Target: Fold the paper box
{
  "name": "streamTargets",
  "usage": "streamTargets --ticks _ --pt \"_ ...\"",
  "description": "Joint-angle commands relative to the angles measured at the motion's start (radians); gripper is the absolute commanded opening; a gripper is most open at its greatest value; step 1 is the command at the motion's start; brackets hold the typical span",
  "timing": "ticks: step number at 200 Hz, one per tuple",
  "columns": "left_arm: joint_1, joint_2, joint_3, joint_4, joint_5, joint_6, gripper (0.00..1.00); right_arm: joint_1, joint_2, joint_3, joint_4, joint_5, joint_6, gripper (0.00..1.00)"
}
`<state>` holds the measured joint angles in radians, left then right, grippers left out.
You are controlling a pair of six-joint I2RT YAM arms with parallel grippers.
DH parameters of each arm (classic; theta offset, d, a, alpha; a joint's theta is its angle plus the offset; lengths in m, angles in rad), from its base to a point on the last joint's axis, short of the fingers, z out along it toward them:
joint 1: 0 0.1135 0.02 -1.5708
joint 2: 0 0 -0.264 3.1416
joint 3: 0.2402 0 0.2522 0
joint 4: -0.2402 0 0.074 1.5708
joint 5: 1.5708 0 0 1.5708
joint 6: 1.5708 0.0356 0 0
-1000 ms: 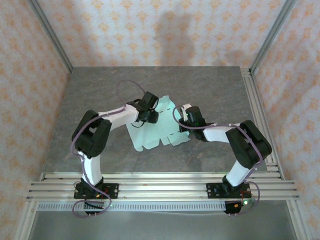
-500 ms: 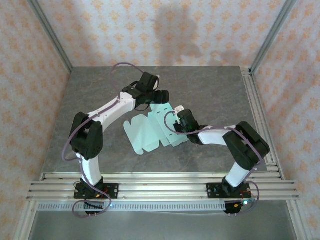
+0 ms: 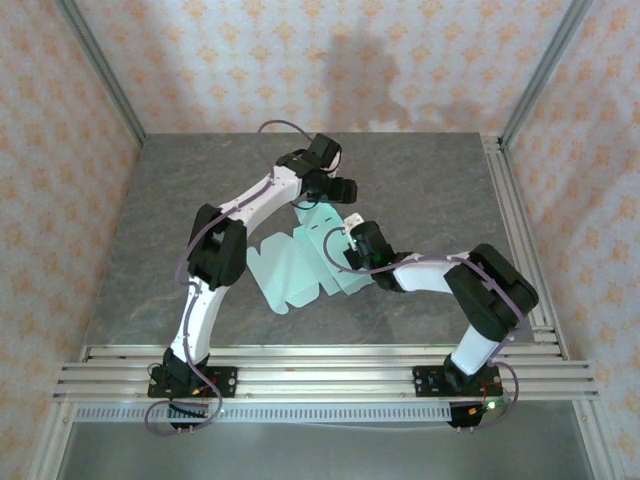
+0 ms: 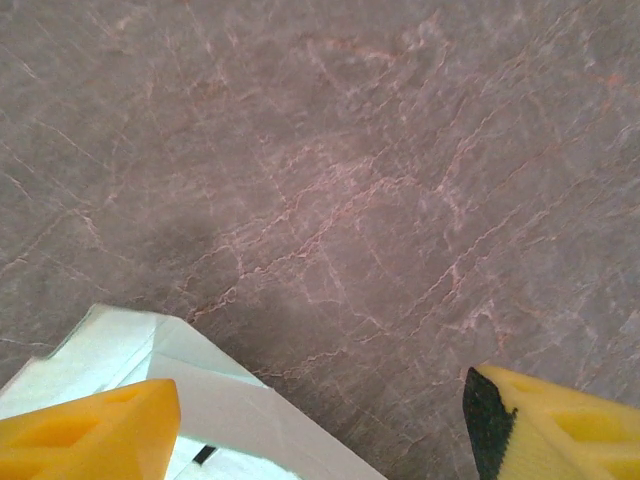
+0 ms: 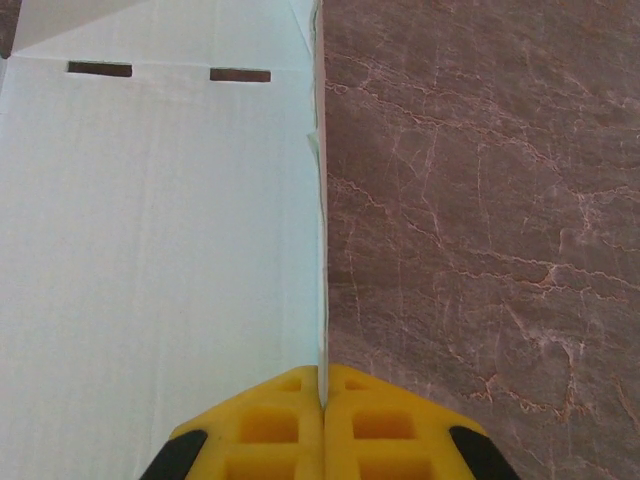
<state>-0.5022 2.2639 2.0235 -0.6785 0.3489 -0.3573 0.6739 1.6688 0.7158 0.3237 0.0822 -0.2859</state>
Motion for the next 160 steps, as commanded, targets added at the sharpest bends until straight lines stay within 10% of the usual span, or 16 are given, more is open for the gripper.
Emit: streamTargets --ticks 1,160 --pt "-0.003 0.034 0.071 -0.087 0.028 0.035 0.76 0.007 -0.004 0.022 0.015 0.02 -0.019 0.0" --pt "-0.025 -0.042 -0.025 -0.115 0.148 0.022 0.71 -0.031 -0.031 0.011 0.067 -0.036 0.061 0.0"
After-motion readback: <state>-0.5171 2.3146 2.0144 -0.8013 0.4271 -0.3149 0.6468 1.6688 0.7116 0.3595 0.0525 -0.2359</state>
